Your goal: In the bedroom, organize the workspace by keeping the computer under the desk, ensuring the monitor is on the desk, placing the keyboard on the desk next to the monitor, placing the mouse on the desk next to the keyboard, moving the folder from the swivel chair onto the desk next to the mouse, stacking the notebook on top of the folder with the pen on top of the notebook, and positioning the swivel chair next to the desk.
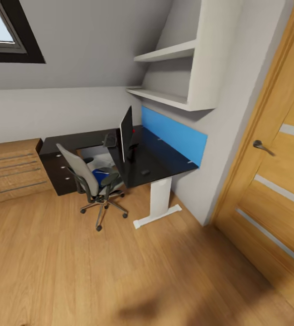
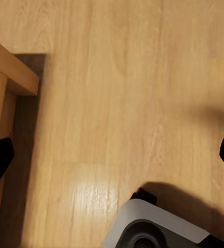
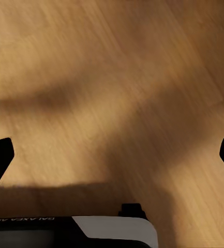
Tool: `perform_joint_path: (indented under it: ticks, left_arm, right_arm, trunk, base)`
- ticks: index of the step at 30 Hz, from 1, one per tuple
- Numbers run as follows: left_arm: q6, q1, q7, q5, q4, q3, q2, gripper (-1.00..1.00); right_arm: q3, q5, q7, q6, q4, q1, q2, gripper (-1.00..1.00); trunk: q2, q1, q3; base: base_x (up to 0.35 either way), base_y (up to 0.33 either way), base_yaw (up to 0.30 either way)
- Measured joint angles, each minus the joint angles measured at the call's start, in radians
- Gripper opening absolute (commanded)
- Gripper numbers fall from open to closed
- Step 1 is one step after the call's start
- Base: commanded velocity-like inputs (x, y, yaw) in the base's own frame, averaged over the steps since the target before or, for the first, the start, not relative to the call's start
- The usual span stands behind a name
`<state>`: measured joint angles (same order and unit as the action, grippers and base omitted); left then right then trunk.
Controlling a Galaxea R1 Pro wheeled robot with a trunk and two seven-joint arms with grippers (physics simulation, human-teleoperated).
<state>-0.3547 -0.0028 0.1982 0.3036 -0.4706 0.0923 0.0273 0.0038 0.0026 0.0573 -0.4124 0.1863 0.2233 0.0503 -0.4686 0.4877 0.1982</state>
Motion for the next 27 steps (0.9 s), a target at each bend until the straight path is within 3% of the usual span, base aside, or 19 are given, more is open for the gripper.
perform_joint_path:
  ticks: [13,20,27]
  left_arm:
    - [0.000,0.000,0.000,0.000,0.003,-0.027,0.000,1.00]
    - [0.000,0.000,0.000,0.000,0.003,-0.029,-0.001,1.00]
    - [-0.008,0.000,0.001,0.000,0.003,-0.029,-0.003,1.00]
  right_arm:
    - [0.000,0.001,0.000,0.000,0.000,0.000,0.003,1.00]
    - [0.000,0.001,0.000,0.000,0.000,0.000,0.003,1.00]
    - [0.000,0.001,0.000,0.000,0.000,0.000,0.003,1.00]
  trunk:
    - [0.000,0.000,0.000]
    - [0.000,0.000,-0.001]
    - [0.000,0.000,-0.009]
  base:
    - [0.118,0.235,0.283]
    - [0.030,0.051,0.278]
    - [0.002,0.004,0.127]
